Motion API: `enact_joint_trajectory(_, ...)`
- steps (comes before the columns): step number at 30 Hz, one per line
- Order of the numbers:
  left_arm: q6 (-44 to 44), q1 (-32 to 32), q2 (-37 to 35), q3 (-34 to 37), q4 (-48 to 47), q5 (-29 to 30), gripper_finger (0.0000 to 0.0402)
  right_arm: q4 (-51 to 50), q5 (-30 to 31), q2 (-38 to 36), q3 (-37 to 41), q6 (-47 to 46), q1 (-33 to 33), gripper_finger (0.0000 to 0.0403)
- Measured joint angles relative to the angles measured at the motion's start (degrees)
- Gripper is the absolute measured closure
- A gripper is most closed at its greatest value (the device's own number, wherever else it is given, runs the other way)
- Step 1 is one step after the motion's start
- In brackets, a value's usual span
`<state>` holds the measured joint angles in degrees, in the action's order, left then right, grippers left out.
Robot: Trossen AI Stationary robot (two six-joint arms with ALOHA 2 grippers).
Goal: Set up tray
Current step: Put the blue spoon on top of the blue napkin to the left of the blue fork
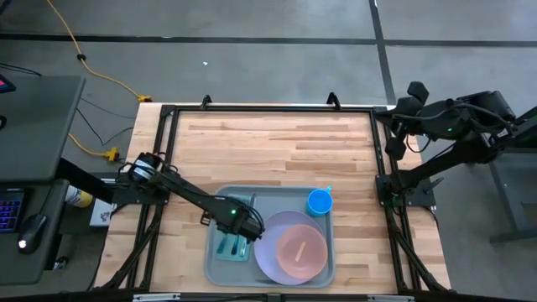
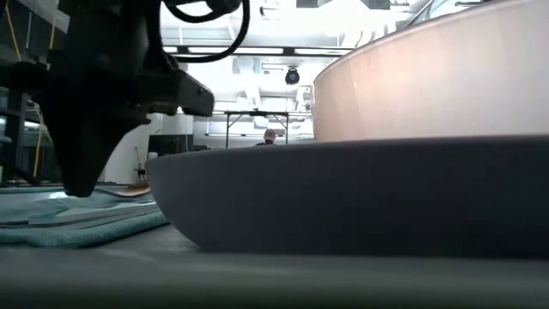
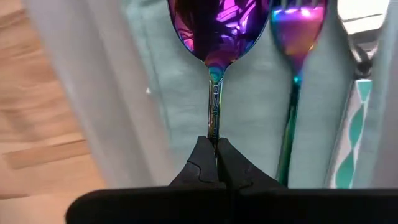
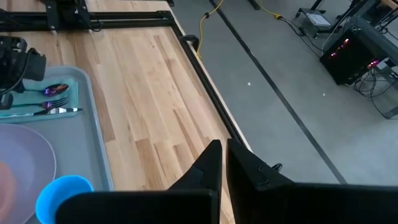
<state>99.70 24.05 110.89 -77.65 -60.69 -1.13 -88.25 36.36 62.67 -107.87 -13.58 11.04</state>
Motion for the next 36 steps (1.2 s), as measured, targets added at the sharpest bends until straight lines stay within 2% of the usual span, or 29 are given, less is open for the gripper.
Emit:
enact_joint_trajectory(16,0.2,-0.1,2.4,-0.1,3.6,-0.6,0.0388,0.0,-0.2,0.0,0.0,0.1,0.0,0.0403)
enact_joint_trajectory(26,0.9,0.0,2.5,0.0,3.8,-1.2,0.0356,0.0,-0.2,-0.1,0.0,0.9,0.0,0.0403)
enact_joint_trajectory(36,1.1,0.0,2.3,0.0,4.6,-1.5,0.0301,0.0,-0.2,-0.1,0.0,1.1,0.0,0.0403)
